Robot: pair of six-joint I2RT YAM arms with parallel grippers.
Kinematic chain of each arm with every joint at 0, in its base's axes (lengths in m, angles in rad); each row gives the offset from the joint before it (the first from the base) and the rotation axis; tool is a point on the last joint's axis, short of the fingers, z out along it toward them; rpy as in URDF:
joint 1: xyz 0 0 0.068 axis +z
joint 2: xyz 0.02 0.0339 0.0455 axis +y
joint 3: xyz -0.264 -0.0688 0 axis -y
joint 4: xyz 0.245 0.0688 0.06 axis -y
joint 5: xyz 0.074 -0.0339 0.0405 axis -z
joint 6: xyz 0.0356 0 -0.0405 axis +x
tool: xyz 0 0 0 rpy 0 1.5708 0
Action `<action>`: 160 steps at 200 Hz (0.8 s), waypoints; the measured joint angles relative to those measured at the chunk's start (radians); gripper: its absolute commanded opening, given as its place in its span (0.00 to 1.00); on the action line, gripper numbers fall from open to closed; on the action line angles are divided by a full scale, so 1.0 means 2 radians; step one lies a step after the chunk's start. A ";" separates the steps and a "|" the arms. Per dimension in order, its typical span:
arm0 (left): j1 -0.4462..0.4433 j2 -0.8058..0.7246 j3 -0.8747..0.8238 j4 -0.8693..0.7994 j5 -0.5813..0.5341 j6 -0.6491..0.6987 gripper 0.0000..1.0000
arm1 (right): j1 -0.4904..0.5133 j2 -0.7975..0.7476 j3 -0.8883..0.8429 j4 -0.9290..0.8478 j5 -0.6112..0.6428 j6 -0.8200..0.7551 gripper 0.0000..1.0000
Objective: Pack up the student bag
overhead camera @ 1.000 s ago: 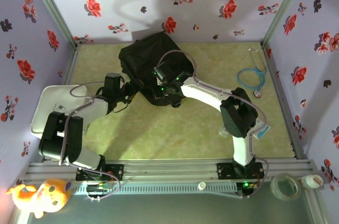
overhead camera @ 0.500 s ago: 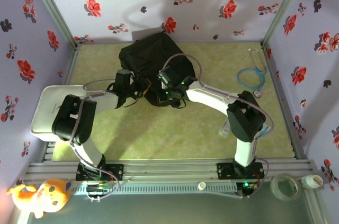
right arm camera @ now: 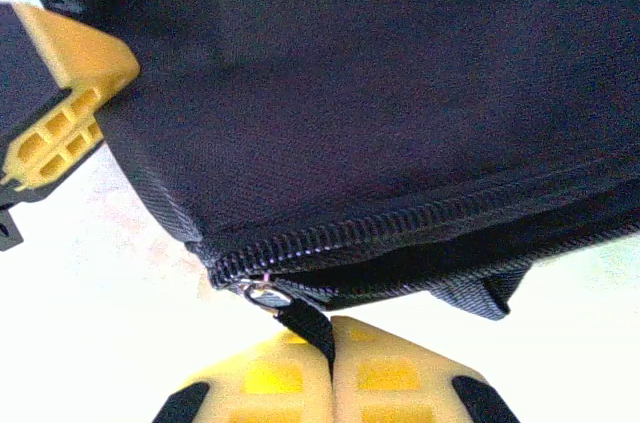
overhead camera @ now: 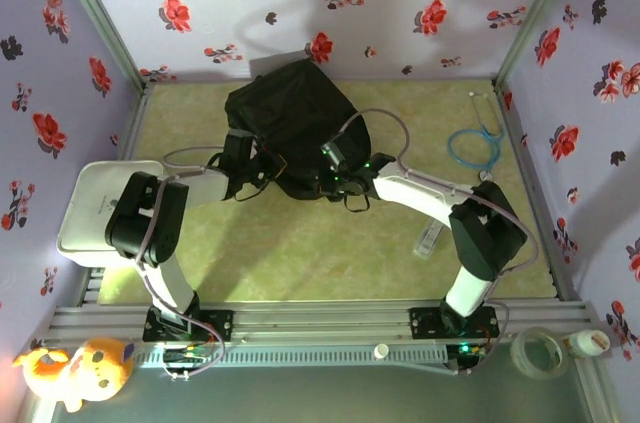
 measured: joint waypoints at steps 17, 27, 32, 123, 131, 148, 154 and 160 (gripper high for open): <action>0.000 0.000 0.001 -0.003 0.001 0.006 0.00 | -0.003 -0.011 -0.008 0.002 0.007 0.008 0.00; 0.000 0.000 0.001 -0.004 0.001 0.009 0.00 | -0.004 -0.018 -0.013 0.002 0.012 0.012 0.00; 0.000 0.000 0.001 -0.005 0.001 0.011 0.00 | -0.005 -0.020 -0.015 0.002 0.014 0.014 0.00; -0.001 0.001 0.041 -0.058 0.029 0.066 0.00 | -0.023 -0.028 -0.044 0.014 0.034 0.048 0.00; -0.001 0.002 0.050 -0.067 0.034 0.074 0.00 | -0.026 -0.029 -0.044 0.014 0.034 0.049 0.00; -0.002 0.009 0.070 -0.083 0.040 0.090 0.00 | -0.028 -0.034 -0.047 0.013 0.036 0.051 0.00; -0.002 0.012 0.075 -0.088 0.041 0.095 0.00 | -0.029 -0.038 -0.051 0.012 0.039 0.052 0.00; -0.002 0.016 0.080 -0.093 0.041 0.100 0.00 | -0.030 -0.044 -0.058 0.011 0.039 0.053 0.00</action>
